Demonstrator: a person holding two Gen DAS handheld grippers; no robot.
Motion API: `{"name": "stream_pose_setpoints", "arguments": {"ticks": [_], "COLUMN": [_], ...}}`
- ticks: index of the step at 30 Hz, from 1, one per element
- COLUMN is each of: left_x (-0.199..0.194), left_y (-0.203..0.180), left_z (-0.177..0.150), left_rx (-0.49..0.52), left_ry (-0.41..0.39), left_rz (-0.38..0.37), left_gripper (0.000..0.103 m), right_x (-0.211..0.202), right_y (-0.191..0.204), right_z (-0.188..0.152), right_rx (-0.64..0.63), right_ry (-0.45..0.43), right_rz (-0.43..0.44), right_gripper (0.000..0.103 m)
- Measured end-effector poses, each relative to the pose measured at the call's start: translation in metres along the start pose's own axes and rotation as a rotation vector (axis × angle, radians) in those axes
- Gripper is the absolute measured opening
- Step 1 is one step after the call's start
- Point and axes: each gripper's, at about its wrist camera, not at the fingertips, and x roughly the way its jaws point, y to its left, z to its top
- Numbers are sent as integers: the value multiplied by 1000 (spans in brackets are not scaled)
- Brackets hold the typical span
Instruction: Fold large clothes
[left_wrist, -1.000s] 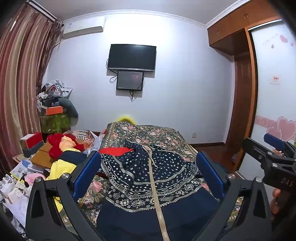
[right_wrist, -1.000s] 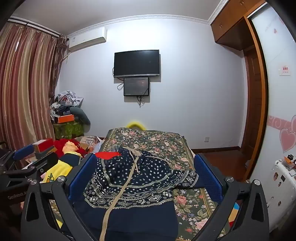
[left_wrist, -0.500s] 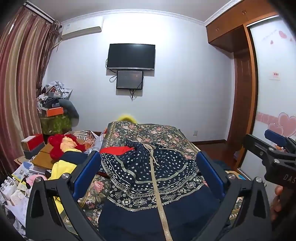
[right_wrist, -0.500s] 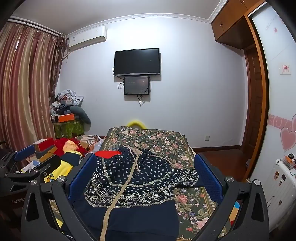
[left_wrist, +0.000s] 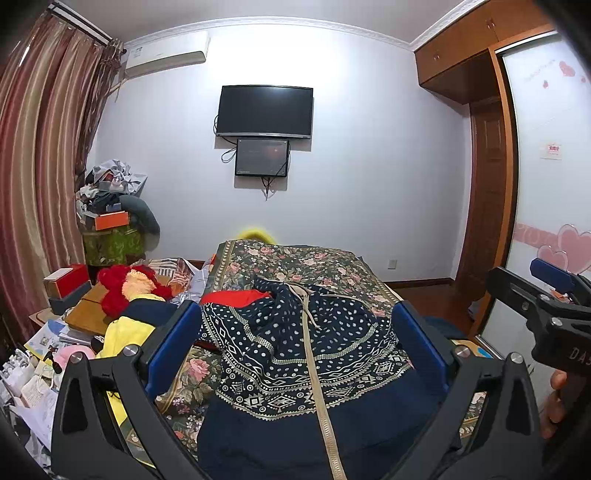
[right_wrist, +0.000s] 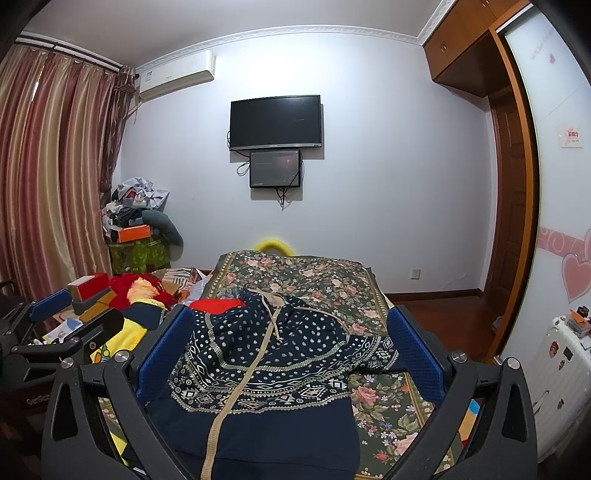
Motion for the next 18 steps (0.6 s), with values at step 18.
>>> {"name": "stream_pose_setpoints", "arguments": {"ticks": [18], "left_x": [-1], "left_y": [3], "left_z": [2], "left_rx": [-1], "left_ry": [1], "left_rz": [4], "left_gripper": [103], "right_x": [-1], "right_y": [1], "right_z": [3], "right_rx": [2], "right_ry": [1], "right_rz": [12], "right_gripper": [103]}}
